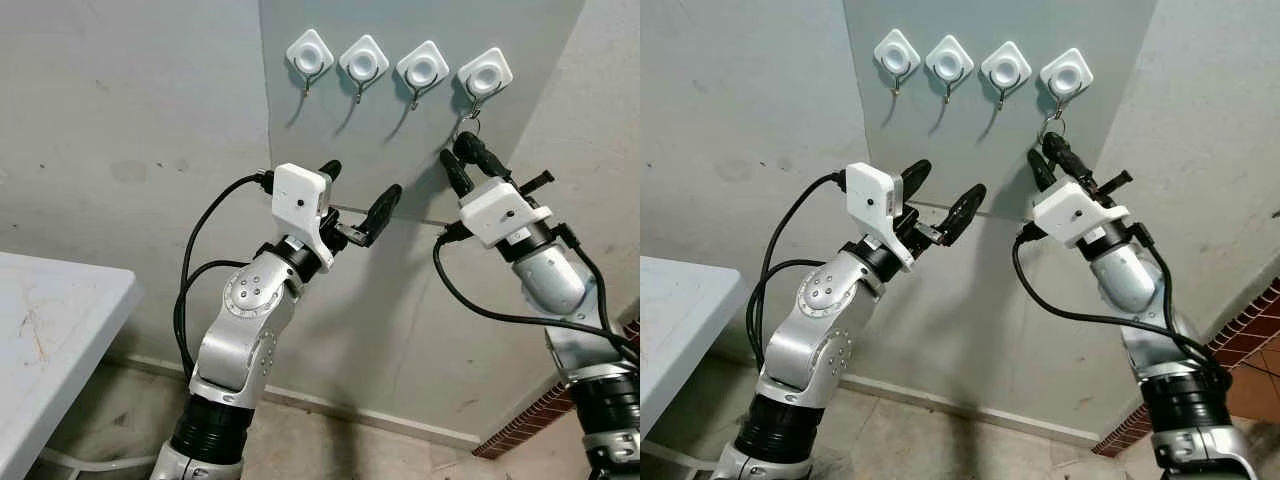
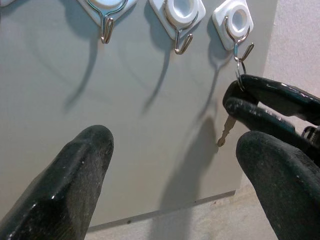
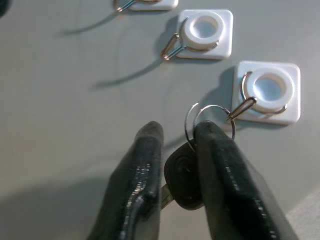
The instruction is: Hang keys on a hook
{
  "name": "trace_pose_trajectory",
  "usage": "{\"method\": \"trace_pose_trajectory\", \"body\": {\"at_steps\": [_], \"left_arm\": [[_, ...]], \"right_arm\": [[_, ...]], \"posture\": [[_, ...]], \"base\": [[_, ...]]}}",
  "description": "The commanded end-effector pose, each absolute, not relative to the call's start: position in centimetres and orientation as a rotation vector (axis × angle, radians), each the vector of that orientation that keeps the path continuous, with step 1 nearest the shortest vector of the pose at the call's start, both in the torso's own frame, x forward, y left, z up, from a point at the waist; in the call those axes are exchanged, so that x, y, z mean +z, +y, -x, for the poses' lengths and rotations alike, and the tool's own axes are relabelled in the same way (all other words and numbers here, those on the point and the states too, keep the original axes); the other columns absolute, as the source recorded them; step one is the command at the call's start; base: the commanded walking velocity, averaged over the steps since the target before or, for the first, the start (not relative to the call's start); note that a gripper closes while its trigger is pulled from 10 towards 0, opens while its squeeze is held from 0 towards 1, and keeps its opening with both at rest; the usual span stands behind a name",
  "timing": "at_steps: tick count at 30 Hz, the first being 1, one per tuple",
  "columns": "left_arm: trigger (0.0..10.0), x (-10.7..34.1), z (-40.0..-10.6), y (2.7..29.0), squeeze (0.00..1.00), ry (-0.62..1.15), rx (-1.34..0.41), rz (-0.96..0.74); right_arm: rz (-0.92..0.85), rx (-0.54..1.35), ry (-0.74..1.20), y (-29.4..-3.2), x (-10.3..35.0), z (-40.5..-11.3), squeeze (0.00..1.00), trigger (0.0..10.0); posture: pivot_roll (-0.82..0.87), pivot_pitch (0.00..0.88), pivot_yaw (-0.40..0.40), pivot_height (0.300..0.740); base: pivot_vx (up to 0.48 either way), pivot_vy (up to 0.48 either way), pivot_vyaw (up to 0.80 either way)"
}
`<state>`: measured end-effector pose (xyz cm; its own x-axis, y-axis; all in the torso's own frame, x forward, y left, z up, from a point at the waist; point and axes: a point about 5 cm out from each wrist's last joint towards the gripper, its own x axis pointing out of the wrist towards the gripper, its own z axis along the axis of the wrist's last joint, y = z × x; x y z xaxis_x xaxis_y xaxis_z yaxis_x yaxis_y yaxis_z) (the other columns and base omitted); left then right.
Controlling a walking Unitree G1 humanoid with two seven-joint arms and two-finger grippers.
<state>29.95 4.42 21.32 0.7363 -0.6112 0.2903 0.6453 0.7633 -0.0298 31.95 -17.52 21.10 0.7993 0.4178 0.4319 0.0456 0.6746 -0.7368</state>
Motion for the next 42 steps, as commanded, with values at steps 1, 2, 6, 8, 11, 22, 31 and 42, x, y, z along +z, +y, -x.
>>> {"method": "trace_pose_trajectory", "body": {"at_steps": [1, 2, 6, 8, 11, 22, 31, 42], "left_arm": [[10.0, 21.7, -29.8, 4.5, 0.0, -0.285, -0.69, 0.135], [10.0, 21.7, -29.8, 4.5, 0.0, -0.285, -0.689, 0.135], [10.0, 21.6, -29.8, 4.4, 0.0, -0.285, -0.687, 0.136], [10.0, 21.6, -29.7, 4.4, 0.0, -0.284, -0.685, 0.138], [10.0, 21.5, -29.7, 4.5, 0.0, -0.278, -0.682, 0.144], [10.0, 21.4, -29.8, 4.6, 0.0, -0.274, -0.672, 0.142], [10.0, 19.5, -30.1, 6.2, 0.0, -0.223, -0.573, 0.132], [10.0, 12.8, -30.4, 12.3, 0.0, -0.023, -0.22, 0.211]], "right_arm": [[0.821, 0.217, -0.551, -17.9, 18.8, -31.9, 1.0, 10.0], [0.801, 0.208, -0.55, -18.0, 18.7, -31.9, 1.0, 10.0], [0.468, 0.104, -0.529, -18.7, 18.3, -31.6, 0.09, 10.0], [0.296, 0.062, -0.541, -19.0, 18.3, -31.3, 0.0, 10.0], [0.182, 0.025, -0.623, -18.5, 18.8, -30.4, 0.0, 10.0], [0.189, 0.052, -0.513, -17.8, 16.8, -30.7, 0.0, 10.0], [-0.209, -0.105, -0.22, -18.5, 12.3, -31.0, 0.0, 10.0], [-0.211, -0.067, -0.138, -18.0, 9.9, -29.1, 1.0, 10.0]], "posture": [[0.0, 0.0, -0.035, 0.74], [0.0, 0.0, -0.035, 0.74], [0.0, 0.0, -0.035, 0.74], [0.0, 0.0, -0.035, 0.74], [0.0, 0.0, -0.033, 0.74], [0.0, 0.0, -0.032, 0.74], [0.0, 0.0, -0.026, 0.74], [0.0, 0.0, -0.017, 0.74]], "base": [[0.0, 0.0, 0.0], [0.0, 0.0, 0.0], [0.0, 0.0, 0.0], [0.0, 0.0, 0.0], [0.0, 0.0, 0.0], [0.0, 0.0, 0.0], [0.0, 0.0, 0.0], [0.0, 0.0, 0.0]]}}
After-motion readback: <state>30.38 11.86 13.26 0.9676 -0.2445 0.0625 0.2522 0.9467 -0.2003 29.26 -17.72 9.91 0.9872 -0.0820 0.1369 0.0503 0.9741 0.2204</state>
